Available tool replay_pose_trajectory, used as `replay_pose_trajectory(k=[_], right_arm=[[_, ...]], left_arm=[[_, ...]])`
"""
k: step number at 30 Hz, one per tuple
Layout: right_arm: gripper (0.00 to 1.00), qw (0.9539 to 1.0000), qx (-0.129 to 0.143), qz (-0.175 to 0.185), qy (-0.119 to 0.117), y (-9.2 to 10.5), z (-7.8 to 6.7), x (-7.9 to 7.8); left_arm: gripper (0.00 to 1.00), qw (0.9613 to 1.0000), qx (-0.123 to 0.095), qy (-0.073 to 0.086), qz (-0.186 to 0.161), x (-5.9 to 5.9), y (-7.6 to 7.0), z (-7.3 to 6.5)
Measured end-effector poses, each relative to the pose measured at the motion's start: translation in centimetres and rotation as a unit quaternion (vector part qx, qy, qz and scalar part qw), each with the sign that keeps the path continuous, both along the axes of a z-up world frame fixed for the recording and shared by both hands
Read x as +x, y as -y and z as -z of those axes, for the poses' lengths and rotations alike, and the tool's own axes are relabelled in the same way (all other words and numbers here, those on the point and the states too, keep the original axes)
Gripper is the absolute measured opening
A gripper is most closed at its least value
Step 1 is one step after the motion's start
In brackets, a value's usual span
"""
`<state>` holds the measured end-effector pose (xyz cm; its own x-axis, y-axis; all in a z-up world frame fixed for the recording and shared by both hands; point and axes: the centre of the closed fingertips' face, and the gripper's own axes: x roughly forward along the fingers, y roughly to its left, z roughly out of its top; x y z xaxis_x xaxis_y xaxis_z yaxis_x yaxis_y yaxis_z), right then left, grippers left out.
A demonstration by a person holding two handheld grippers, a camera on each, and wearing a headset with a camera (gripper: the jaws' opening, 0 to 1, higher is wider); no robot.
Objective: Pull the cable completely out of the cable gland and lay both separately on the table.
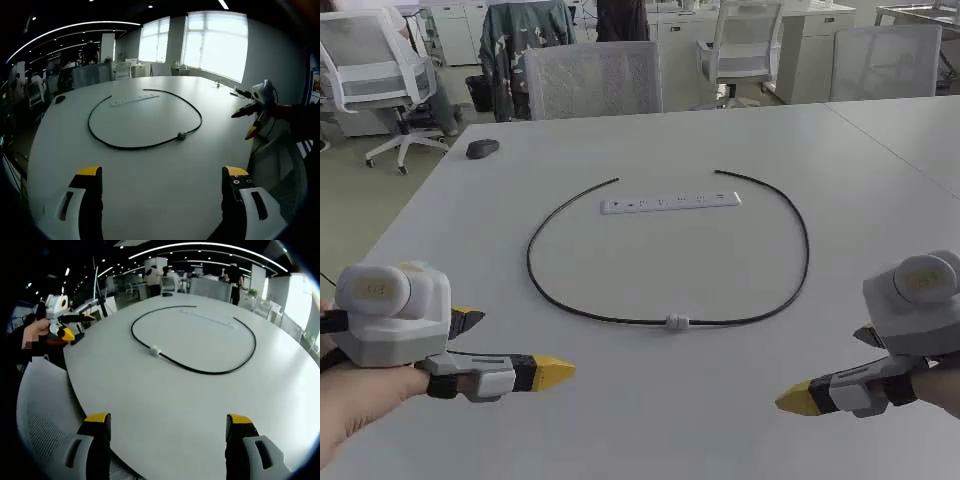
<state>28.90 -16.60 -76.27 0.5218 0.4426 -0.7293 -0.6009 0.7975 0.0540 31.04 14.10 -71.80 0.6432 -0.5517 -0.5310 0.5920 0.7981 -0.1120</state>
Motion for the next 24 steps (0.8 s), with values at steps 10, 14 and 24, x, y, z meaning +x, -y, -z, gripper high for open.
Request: replay_pose_trajectory(k=[10,14,24], right_arm=[[0.99,1.0000,-0.001,0.002,-0.002,0.08,0.05,0.00],[0.99,1.0000,-0.001,0.002,-0.002,0.05,0.00,0.01],[0.99,1.0000,-0.002,0.001,-0.003,0.20,0.14,0.16]], left_arm=[[0.99,1.0000,-0.001,0.005,0.001,0.03,-0.03,-0.16],[0.99,1.0000,0.000,0.004,0.000,-0.01,-0.05,-0.13],[0.99,1.0000,0.001,0.005,0.000,-0.02,-0.04,0.15]])
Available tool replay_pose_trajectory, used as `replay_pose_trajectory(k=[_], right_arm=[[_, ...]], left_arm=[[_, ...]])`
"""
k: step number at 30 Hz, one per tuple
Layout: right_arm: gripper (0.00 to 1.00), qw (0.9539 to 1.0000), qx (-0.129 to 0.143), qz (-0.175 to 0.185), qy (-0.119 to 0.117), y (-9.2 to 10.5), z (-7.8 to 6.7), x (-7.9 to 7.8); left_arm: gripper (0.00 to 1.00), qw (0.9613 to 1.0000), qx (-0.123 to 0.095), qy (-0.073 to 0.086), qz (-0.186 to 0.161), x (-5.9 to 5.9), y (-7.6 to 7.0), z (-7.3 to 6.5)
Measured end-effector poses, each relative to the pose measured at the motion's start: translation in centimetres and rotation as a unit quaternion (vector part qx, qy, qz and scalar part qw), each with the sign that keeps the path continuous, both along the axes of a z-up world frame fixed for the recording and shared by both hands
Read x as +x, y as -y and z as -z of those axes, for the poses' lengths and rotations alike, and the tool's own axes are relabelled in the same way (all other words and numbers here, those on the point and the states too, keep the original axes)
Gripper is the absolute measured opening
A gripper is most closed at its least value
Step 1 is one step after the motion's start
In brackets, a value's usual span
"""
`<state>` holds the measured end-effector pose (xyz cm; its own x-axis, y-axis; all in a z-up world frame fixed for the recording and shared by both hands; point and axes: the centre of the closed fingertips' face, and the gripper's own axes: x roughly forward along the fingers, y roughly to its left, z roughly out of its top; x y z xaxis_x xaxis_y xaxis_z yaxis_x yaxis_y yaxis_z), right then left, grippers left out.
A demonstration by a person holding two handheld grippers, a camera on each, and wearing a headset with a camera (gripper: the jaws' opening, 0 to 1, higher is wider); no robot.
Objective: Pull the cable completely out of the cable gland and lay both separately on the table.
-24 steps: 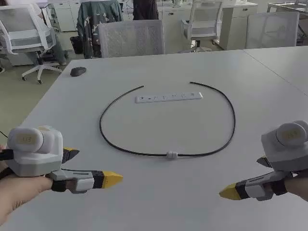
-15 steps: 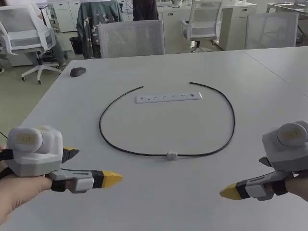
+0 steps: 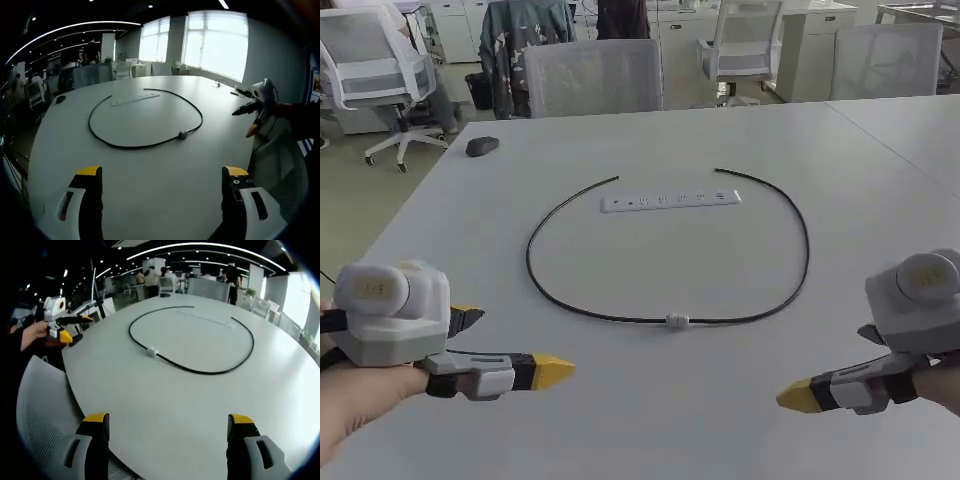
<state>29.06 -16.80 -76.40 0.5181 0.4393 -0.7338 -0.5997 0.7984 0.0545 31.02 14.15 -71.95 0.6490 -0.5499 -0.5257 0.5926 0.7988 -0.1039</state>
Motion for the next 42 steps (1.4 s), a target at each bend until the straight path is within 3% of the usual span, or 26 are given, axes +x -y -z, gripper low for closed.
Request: replay_pose_trajectory(k=[10,14,16,23,25,27,33,36,41,42], right_arm=[[0.99,1.0000,0.006,-0.003,0.000,-0.4,-0.3,0.5],[0.99,0.9996,0.006,-0.021,0.020,-1.3,-1.1,1.0],[0.99,0.9993,0.007,-0.027,0.025,-1.7,-1.6,1.3],[0.99,0.9984,0.006,-0.046,0.032,-2.8,-2.0,2.4],[0.99,0.9970,0.009,-0.062,0.045,-3.4,-2.4,2.8],[0.99,0.9937,0.011,-0.079,0.079,-4.0,-3.3,3.7],[0.97,0.9915,0.010,-0.097,0.086,-4.9,-3.7,4.9],[0.92,0.9882,0.004,-0.123,0.091,-5.7,-3.6,5.1],[0.75,0.9738,0.001,-0.191,0.122,-7.9,-4.0,5.8],[0.71,0.9684,0.007,-0.212,0.132,-8.6,-4.2,6.0]], left_arm=[[0.99,1.0000,-0.004,-0.005,0.000,0.0,0.0,0.4],[0.99,0.9999,-0.015,-0.001,0.003,0.1,0.3,0.2],[0.99,0.9999,-0.010,0.004,0.007,0.1,0.4,0.2],[0.99,1.0000,-0.007,0.001,0.004,0.3,0.2,0.4],[0.99,1.0000,-0.008,0.002,0.004,0.4,0.2,0.3],[0.99,0.9999,0.002,0.005,0.009,0.5,0.1,0.4],[0.99,0.9999,-0.002,0.005,0.010,1.0,0.4,0.3],[0.99,0.9999,-0.004,0.008,0.013,1.2,0.7,-0.1],[0.99,0.9997,-0.005,0.012,0.019,1.5,1.2,-0.3],[0.99,0.9997,-0.004,0.011,0.020,1.5,1.3,-0.2]])
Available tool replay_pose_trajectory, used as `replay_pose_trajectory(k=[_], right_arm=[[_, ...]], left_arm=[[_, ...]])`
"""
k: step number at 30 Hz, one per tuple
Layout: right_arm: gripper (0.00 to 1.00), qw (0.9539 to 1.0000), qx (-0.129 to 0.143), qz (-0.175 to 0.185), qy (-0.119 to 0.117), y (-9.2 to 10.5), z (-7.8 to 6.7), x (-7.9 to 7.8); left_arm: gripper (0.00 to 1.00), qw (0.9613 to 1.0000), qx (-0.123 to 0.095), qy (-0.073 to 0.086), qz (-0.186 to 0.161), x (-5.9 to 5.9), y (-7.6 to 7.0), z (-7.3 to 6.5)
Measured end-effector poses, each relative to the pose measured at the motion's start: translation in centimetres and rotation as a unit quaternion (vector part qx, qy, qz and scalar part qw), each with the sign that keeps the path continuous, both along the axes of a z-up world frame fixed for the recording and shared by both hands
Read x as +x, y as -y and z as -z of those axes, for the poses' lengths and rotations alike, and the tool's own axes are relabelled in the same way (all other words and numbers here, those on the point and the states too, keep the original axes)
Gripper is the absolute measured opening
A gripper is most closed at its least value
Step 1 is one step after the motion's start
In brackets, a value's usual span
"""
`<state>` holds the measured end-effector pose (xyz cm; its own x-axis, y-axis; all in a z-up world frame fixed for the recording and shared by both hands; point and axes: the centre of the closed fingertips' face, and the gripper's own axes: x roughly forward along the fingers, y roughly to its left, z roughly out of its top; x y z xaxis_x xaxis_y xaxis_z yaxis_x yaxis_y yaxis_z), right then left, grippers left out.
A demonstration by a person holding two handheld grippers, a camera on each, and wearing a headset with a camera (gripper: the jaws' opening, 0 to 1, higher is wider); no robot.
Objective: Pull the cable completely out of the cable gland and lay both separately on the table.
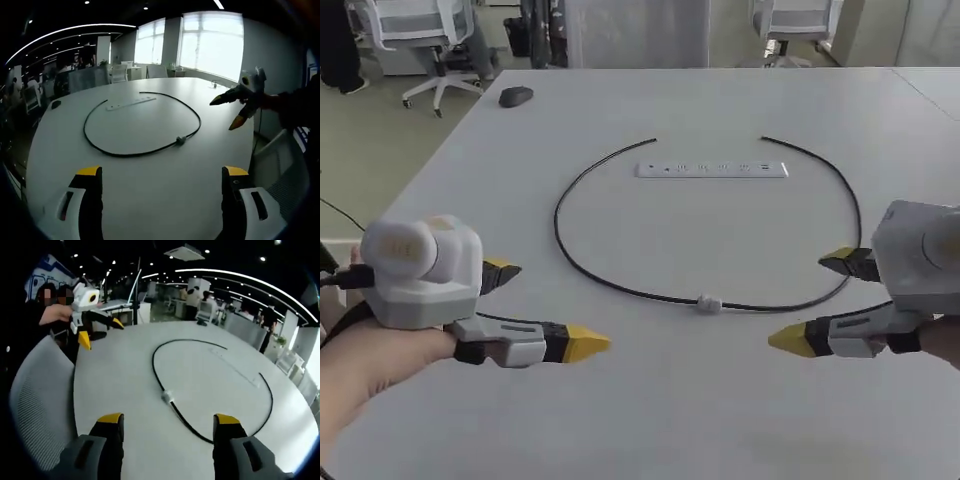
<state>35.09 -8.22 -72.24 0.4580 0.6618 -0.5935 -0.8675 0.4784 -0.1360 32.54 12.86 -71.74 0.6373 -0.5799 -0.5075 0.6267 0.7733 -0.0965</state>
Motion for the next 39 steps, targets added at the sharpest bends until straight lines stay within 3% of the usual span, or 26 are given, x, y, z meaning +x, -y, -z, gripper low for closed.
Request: replay_pose_trajectory(k=[4,10,13,15,21,24,25,28,36,39], right_arm=[[0.50,0.9997,0.006,-0.021,0.005,-1.0,0.0,0.7],[0.41,0.9990,-0.003,-0.045,-0.004,-2.4,1.3,2.3],[0.35,0.9974,0.012,-0.066,-0.026,-3.4,2.0,2.3],[0.31,0.9970,-0.002,-0.075,-0.019,-3.7,2.6,2.8],[0.28,0.9948,-0.014,-0.098,-0.024,-4.5,4.4,3.7],[0.26,0.9933,-0.017,-0.111,-0.027,-4.9,5.1,3.9],[0.26,0.9923,-0.022,-0.121,-0.016,-5.0,5.3,4.0],[0.23,0.9908,-0.030,-0.132,-0.012,-5.4,5.9,4.2],[0.18,0.9876,-0.054,-0.147,-0.014,-5.7,8.0,4.9],[0.17,0.9871,-0.053,-0.150,-0.015,-6.0,8.2,5.0]], left_arm=[[0.99,1.0000,0.000,-0.004,0.001,0.1,0.2,0.4],[0.99,0.9999,0.000,-0.009,-0.005,0.4,-0.1,0.7],[0.99,0.9999,-0.002,-0.011,-0.006,0.6,-0.1,0.9],[0.99,0.9999,0.001,-0.012,-0.002,0.5,0.0,1.1],[0.99,0.9994,0.022,-0.027,0.002,0.5,-0.2,2.0],[0.99,0.9997,0.018,-0.018,0.006,0.7,0.0,1.7],[0.99,0.9997,0.017,-0.019,0.005,0.8,0.0,1.7],[0.99,0.9996,0.017,-0.023,0.004,1.0,0.1,1.9],[0.99,0.9995,0.019,-0.023,0.004,1.1,0.1,2.1],[0.99,0.9995,0.019,-0.024,0.003,1.0,0.0,2.2]])
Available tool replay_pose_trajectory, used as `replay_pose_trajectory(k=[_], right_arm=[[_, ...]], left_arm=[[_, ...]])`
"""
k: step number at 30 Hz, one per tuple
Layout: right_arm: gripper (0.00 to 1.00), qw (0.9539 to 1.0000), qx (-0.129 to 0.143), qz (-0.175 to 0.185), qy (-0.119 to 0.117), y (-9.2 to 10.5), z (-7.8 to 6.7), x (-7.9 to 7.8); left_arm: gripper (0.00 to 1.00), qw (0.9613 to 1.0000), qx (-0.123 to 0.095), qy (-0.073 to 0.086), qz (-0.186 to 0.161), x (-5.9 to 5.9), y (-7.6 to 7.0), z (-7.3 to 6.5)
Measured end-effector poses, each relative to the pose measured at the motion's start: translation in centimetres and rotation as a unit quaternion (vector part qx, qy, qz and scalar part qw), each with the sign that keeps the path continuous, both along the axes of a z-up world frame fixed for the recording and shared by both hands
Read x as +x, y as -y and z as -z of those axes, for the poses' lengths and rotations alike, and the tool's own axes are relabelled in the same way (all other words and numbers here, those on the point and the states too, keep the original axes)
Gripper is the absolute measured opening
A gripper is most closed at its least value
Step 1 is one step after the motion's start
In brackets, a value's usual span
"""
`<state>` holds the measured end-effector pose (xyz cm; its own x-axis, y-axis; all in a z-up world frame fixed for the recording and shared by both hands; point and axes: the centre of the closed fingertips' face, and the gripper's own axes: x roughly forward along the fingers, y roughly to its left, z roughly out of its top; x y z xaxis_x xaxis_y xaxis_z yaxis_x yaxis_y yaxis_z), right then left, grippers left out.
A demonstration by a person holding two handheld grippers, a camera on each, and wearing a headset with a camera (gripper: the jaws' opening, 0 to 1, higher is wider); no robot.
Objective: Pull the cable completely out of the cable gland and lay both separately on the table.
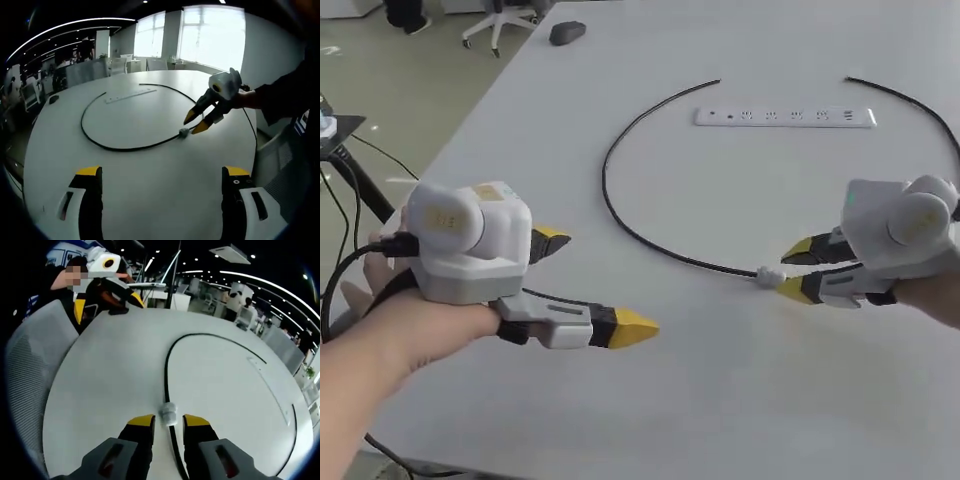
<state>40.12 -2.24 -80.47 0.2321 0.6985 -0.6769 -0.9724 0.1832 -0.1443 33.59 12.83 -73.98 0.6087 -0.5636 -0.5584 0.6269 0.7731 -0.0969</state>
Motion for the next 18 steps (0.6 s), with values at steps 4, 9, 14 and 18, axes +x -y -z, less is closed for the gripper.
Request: replay_pose_trajectory(k=[4,9,14,18], right_arm=[[0.16,0.9999,-0.011,-0.003,-0.005,-0.1,0.8,0.1],[0.14,0.9999,-0.015,-0.006,0.001,-0.4,1.0,0.3],[0.11,0.9997,-0.022,-0.007,-0.002,-0.3,1.3,0.4],[0.09,0.9997,-0.021,-0.004,-0.008,-0.2,1.5,0.5]], left_arm=[[0.99,1.0000,0.003,-0.007,-0.003,-0.1,-0.2,0.4],[0.99,1.0000,0.001,-0.002,-0.002,0.1,-0.3,0.4],[0.99,1.0000,0.000,-0.005,-0.005,0.1,-0.4,0.6],[0.99,1.0000,0.000,-0.007,-0.006,0.1,-0.5,0.7]])
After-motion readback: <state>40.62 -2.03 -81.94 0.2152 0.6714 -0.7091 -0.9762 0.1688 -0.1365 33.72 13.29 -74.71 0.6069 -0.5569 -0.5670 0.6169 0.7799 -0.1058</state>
